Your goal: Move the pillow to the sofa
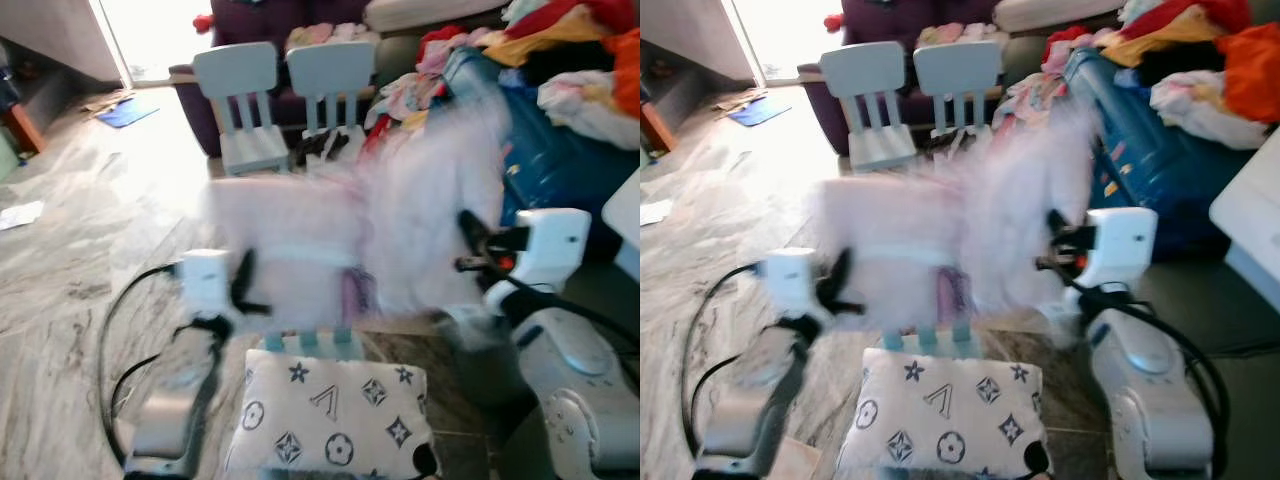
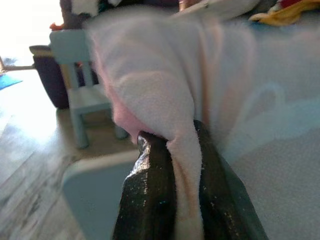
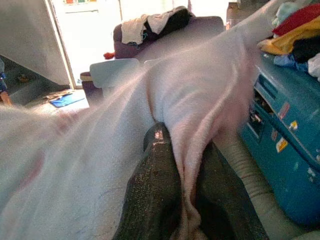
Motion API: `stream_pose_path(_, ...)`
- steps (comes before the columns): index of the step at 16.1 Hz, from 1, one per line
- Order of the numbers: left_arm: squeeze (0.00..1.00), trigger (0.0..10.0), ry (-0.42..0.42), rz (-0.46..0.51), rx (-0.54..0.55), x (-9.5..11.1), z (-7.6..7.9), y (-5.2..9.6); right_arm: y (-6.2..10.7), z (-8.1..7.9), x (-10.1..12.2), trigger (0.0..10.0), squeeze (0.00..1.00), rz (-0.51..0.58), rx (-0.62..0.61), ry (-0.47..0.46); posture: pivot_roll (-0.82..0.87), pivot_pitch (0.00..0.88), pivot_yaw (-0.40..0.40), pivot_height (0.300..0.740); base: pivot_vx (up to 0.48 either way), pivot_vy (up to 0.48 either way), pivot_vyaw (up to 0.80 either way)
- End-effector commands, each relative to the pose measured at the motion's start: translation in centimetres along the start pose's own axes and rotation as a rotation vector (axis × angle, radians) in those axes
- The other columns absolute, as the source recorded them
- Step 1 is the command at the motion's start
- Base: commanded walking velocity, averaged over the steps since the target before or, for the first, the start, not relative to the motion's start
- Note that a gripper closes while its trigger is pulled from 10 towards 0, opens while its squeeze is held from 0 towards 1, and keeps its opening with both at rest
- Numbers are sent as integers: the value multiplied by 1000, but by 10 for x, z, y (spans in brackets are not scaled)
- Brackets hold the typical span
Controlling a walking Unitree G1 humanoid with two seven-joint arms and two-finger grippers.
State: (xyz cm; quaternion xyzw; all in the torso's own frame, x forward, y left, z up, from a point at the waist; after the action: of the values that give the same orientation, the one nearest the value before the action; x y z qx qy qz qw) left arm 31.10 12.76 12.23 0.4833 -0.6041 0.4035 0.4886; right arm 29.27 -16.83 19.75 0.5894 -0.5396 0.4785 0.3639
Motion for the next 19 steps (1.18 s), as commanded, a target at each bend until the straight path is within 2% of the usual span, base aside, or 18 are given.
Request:
stream_pose_path(1, 0, 10000, -43, -44, 57, -8, -19, 8, -3, -15, 3, 10000, 0, 10, 52, -11, -230, 0, 33, 740, 0, 0, 0)
stream_pose_path(3, 0, 10000, -43, -47, 64, -7, -21, 6, -4, -16, 2, 10000, 0, 6, 57, -13, -230, 0, 33, 740, 0, 0, 0)
stream_pose_path(5, 0, 10000, -2, -40, 63, -8, -21, 7, -4, -17, 1, 10000, 0, 0, 64, -19, -228, 0, 29, 740, 0, 0, 0)
stream_pose_path(11, 0, 10000, 41, -57, 68, -9, -21, 10, -2, -21, -5, 10000, 0, -35, 82, -31, -226, 14, 24, 740, 0, 0, 0)
stream_pose_path(19, 0, 10000, 64, -57, 63, -9, -19, 11, -3, -21, -7, 10000, 0, -52, 85, -28, -222, 18, 16, 740, 0, 0, 0)
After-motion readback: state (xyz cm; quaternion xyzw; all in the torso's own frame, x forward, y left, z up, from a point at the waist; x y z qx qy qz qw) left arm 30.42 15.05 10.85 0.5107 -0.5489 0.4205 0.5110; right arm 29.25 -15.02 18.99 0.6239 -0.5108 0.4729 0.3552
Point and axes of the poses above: a point about 5 cm out from each wrist's last joint towards the gripper, its own y axis pointing back from the gripper into the wrist, its own x axis along the axis of the wrist's last joint, z = x × y, the point moved 3 cm from there along -y, pointing out of the wrist towards the gripper, and after that the axes turned 14 degrees about -y, right-handed, at the moved point
